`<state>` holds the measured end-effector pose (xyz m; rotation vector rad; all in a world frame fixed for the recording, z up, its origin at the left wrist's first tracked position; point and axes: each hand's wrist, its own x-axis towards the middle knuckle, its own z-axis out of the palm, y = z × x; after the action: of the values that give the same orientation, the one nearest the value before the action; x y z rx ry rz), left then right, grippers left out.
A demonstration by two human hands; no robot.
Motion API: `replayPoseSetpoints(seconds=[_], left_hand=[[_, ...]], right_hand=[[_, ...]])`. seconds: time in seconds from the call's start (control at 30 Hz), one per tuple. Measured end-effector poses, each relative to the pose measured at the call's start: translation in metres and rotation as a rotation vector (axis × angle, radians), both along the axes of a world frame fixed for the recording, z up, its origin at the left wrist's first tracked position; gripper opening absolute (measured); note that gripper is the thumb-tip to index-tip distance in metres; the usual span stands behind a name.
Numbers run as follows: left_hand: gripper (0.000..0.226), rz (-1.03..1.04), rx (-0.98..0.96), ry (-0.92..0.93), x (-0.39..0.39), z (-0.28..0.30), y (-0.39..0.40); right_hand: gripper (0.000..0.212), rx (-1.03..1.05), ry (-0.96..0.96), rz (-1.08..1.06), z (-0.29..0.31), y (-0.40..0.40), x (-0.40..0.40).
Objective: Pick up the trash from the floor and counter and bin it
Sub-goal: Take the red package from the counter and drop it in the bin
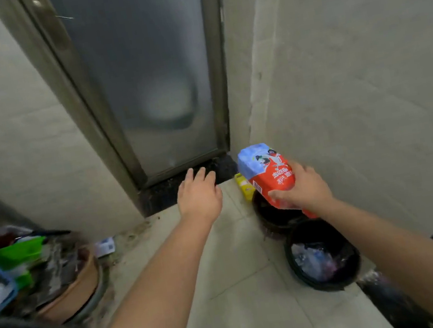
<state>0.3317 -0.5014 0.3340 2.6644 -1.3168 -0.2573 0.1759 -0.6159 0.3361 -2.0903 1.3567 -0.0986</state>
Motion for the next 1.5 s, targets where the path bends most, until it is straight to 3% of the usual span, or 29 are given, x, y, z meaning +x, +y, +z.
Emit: replayPoseSetpoints(seconds=[0.3,0.43,0.57,0.73,0.9,1.07,1.27,1.5], left_hand=[[0.046,-0.199,0.171,0.044,0.059,-0.067,-0.187],[0.047,-0.269,0.236,0.069,0.100,-0.114,-0.261],[0.047,-0.322,0.349,0.156,0.120,-0.200,-0.312],[0.049,-0.334,0.482,0.304,0.112,-0.350,-0.355],[0.055,-0.158,0.518,0.491,0.080,-0.500,-0.375],[0.058,-0.058,0.476,0.563,0.056,-0.581,-0.368],[0.048,-0.136,0.469,0.545,0.060,-0.593,-0.365],[0.062,-0.127,0.512,0.481,0.094,-0.502,-0.382]], right_hand=[[0.076,0.110,0.141,-0.188,-0.077,-0.157,0.029],[0.091,0.209,0.250,-0.312,-0.140,-0.213,0.060],[0.109,0.330,0.333,-0.398,-0.226,-0.256,0.085],[0.094,0.475,0.386,-0.519,-0.352,-0.295,0.098],[0.095,0.585,0.446,-0.526,-0.504,-0.321,0.094],[0.080,0.560,0.489,-0.417,-0.596,-0.336,0.092],[0.063,0.503,0.572,-0.162,-0.607,-0.333,0.095],[0.051,0.180,0.600,0.304,-0.499,-0.349,0.122]])
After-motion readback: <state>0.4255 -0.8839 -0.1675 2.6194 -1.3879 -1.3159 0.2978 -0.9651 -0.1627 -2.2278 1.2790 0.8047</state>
